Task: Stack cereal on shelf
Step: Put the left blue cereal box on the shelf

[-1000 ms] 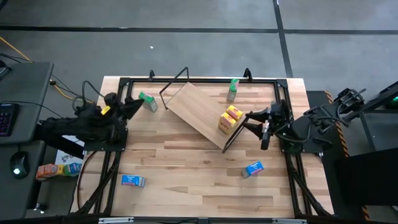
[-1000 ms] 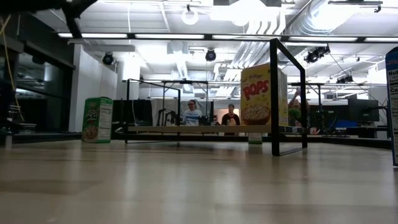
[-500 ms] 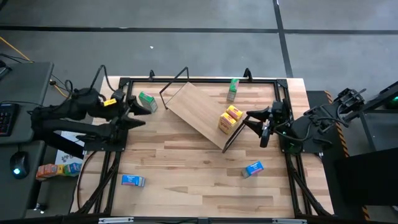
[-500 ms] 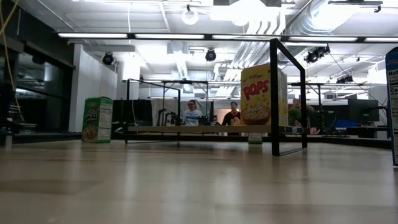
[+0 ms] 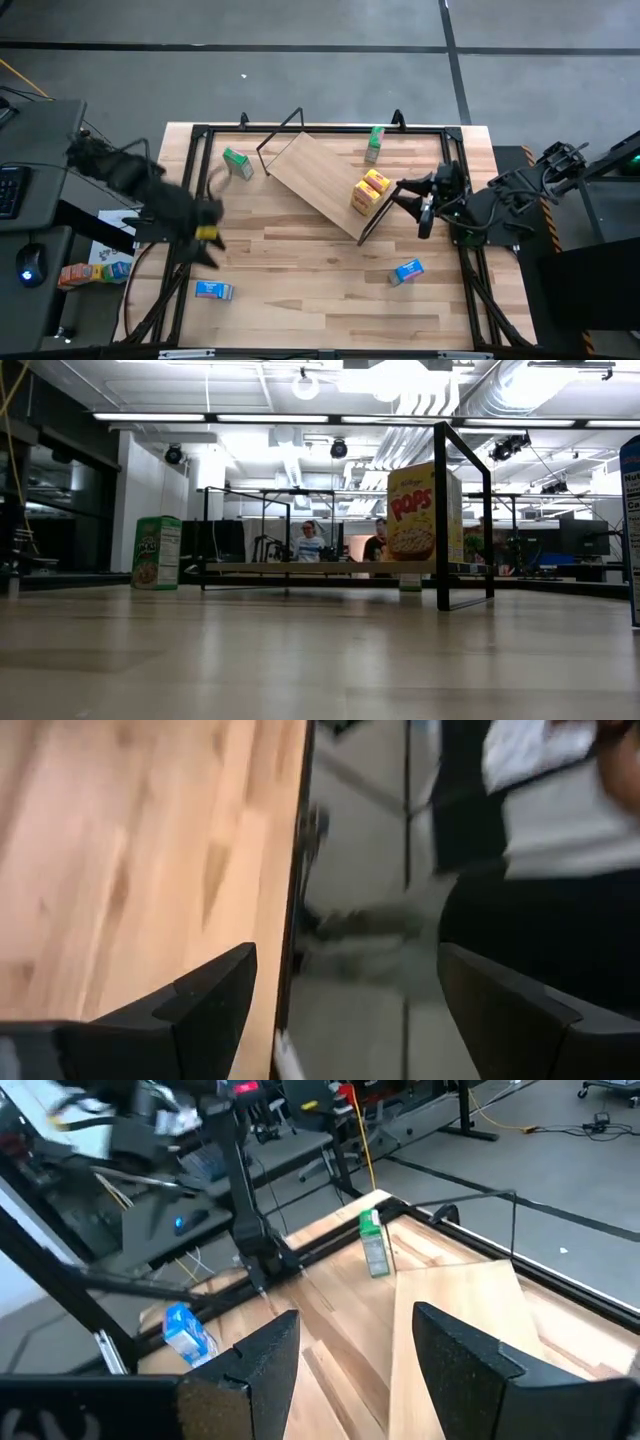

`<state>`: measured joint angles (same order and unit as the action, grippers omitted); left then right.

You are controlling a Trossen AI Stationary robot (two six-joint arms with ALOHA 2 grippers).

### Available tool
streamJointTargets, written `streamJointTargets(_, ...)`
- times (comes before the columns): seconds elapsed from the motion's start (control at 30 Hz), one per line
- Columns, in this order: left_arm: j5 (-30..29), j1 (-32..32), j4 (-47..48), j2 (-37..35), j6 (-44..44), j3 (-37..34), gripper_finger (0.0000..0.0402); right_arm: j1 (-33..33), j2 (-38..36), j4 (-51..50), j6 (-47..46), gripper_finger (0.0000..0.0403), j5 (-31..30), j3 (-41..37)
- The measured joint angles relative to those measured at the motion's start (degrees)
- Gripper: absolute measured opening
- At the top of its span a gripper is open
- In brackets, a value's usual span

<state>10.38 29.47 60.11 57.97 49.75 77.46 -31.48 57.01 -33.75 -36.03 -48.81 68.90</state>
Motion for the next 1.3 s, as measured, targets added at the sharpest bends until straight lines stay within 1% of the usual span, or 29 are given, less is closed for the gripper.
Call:
streamJointTargets(0.1,-4.37,9.74,4.40,4.97,4.19,2.34,0.0301,0.00,0.00,-1.85,-0.07,0.0188,1.95,0.00)
streamJointTargets(0.2,-6.45,17.01,8.21,10.13,8.32,4.26,0.0301,0.00,0.00,-3.26,-0.04,0.0188,3.87,0.00)
streamJointTargets(0.27,-7.88,20.69,10.79,13.18,10.05,4.73,0.0301,0.00,0.00,-4.07,-0.07,0.0188,4.61,0.00)
streamJointTargets(0.33,-9.53,23.88,11.14,15.82,10.55,4.77,0.0301,0.00,0.00,-4.83,-0.07,0.0188,4.70,0.00)
streamJointTargets(0.47,-15.36,28.43,11.22,20.63,9.10,4.82,0.0301,0.00,0.00,-5.97,-0.04,0.0188,4.51,0.00)
streamJointTargets(0.6,-19.43,30.01,14.10,24.92,8.15,4.84,0.0301,0.00,0.00,-7.54,-0.18,0.0188,4.47,0.00)
streamJointTargets(0.77,-19.55,30.01,15.65,28.31,5.21,4.54,0.0300,0.00,0.02,-7.70,-0.13,0.0188,4.26,0.02)
streamJointTargets(0.9,-18.37,30.04,14.74,27.35,6.41,-0.04,0.0300,0.00,0.02,-7.70,-0.14,0.0188,4.23,0.02)
streamJointTargets(1.03,-18.21,30.78,10.98,23.76,10.04,-5.52,0.0300,0.00,0.02,-7.70,-0.17,0.0188,4.23,0.02)
streamJointTargets(1.1,-18.36,31.03,8.58,22.43,9.94,-7.77,0.0300,0.00,0.02,-7.70,-0.17,0.0188,4.20,0.02)
streamJointTargets(1.3,-18.53,31.41,8.65,22.20,8.23,-13.01,0.0300,0.00,0.02,-7.70,-0.20,0.0188,4.06,0.02)
